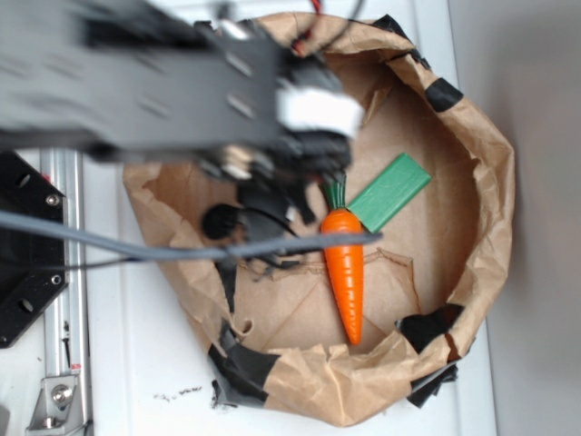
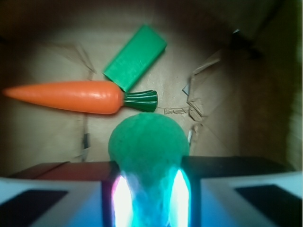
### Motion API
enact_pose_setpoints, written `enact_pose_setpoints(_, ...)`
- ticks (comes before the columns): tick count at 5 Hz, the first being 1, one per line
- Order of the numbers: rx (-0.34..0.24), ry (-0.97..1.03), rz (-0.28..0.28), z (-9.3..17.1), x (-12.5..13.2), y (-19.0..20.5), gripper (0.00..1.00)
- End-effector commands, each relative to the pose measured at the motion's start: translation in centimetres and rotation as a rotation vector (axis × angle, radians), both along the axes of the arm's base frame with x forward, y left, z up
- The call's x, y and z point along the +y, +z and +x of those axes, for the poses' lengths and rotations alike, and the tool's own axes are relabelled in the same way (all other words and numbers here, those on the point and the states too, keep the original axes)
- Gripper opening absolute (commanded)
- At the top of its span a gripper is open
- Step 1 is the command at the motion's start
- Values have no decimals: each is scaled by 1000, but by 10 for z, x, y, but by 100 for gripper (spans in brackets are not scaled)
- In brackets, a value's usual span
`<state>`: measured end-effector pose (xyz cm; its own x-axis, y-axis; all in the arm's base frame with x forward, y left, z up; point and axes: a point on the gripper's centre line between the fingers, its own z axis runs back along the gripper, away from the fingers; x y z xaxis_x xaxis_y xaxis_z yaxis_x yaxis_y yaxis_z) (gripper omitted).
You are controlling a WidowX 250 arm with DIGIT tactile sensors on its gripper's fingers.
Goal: Grab the green ball.
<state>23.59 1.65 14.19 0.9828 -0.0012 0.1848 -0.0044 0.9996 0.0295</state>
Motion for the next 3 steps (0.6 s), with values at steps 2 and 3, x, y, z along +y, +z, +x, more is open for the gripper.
enact_pose_setpoints(2, -59, 462, -206, -13, 8, 40, 0)
enact_pose_setpoints(3, -46, 489, -222, -14, 8, 35, 0)
